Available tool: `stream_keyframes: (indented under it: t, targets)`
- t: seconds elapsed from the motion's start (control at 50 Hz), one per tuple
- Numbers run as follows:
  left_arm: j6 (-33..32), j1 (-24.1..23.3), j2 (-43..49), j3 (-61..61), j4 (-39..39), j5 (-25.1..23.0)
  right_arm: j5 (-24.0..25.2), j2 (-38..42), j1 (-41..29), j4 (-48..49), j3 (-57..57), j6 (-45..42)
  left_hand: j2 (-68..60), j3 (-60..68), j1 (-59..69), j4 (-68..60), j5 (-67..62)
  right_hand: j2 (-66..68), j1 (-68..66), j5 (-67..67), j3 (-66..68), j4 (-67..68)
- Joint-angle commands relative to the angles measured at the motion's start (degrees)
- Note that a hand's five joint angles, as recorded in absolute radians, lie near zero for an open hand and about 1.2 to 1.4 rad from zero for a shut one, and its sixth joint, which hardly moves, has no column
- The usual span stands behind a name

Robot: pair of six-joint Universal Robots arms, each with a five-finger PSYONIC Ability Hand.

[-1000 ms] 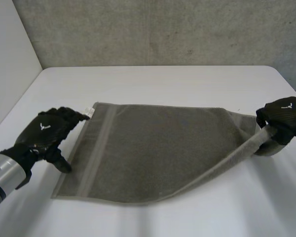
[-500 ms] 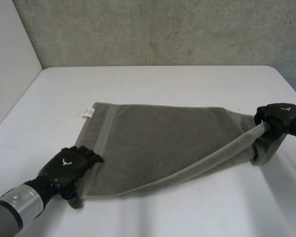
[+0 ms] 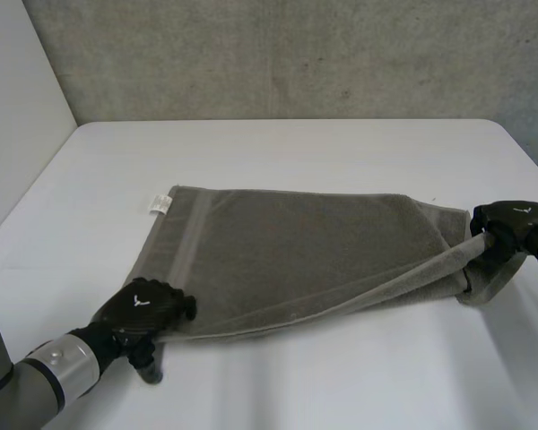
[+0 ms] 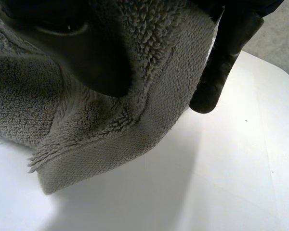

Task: Fold the towel.

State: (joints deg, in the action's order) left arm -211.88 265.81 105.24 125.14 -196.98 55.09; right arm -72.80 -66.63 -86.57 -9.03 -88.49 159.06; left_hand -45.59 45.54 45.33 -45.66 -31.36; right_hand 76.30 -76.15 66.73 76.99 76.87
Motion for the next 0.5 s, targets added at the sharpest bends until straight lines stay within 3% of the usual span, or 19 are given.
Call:
stream_keyframes:
  t: [0.02,0.24,0.3,0.34,0.5]
  targets:
    - [2.6,-0.4,0.0,-1.3,-0.2,-0.1,0.4,-0.1,0.0,-0.1,-0.2,-0.2,-3.8,3.9,4.1,-3.7,-8.0,3.7,-3.8,3.3,3.0,3.1]
    - [4.2,-0.9,0.8,-3.9,-0.2,0.0,0.6,-0.1,0.0,0.0,-0.5,-0.3,-16.6,16.7,16.9,-16.5,-20.8,3.7,-3.8,3.3,3.0,3.1]
    - [4.2,-1.4,1.6,-4.7,-0.2,0.1,0.6,-0.1,0.0,0.0,-0.5,-0.4,-22.8,22.9,23.1,-22.8,-27.1,3.7,-3.8,3.3,3.0,3.1]
    - [4.1,-2.0,2.7,-5.4,-0.3,0.4,0.6,-0.2,0.1,0.0,-0.5,-0.3,-34.4,34.4,34.6,-34.3,-38.6,3.7,-3.8,3.3,3.0,3.1]
    - [3.8,-2.4,2.2,-6.5,-0.5,4.0,0.7,-1.5,-0.2,-0.4,-0.5,-0.3,-34.4,34.5,34.7,-34.3,-38.6,3.7,-3.8,3.3,3.0,3.1]
